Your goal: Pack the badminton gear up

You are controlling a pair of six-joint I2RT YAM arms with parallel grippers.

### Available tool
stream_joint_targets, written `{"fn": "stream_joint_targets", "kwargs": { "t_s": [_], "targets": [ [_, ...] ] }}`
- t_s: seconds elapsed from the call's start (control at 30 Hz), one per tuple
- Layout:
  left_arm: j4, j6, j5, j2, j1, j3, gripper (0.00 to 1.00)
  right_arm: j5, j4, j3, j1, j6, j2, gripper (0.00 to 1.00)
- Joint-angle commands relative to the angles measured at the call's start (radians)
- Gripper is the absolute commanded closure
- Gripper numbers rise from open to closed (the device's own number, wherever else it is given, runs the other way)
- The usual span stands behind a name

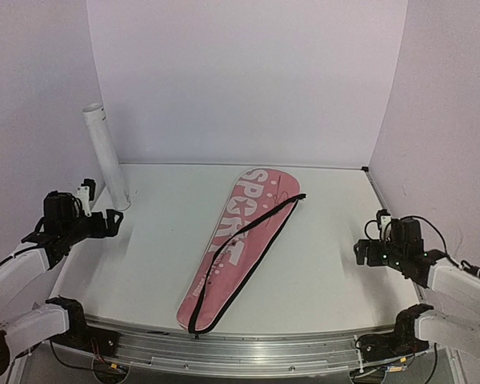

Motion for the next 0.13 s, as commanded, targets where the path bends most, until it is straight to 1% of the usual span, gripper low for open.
{"fn": "stream_joint_targets", "kwargs": {
  "t_s": [0.0, 0.1],
  "targets": [
    [0.068, -0.054, -0.088, -0.020, 0.010, -0.014, 0.01, 0.122, 0.251, -0.074, -0.004, 0.047, -0.084, 0.02],
    [0.091, -0.060, -0.102, -0.018, 0.012, -0.028, 0.00, 0.133, 0.261, -0.102, -0.004, 0.050, -0.120, 0.02]
  ]
}}
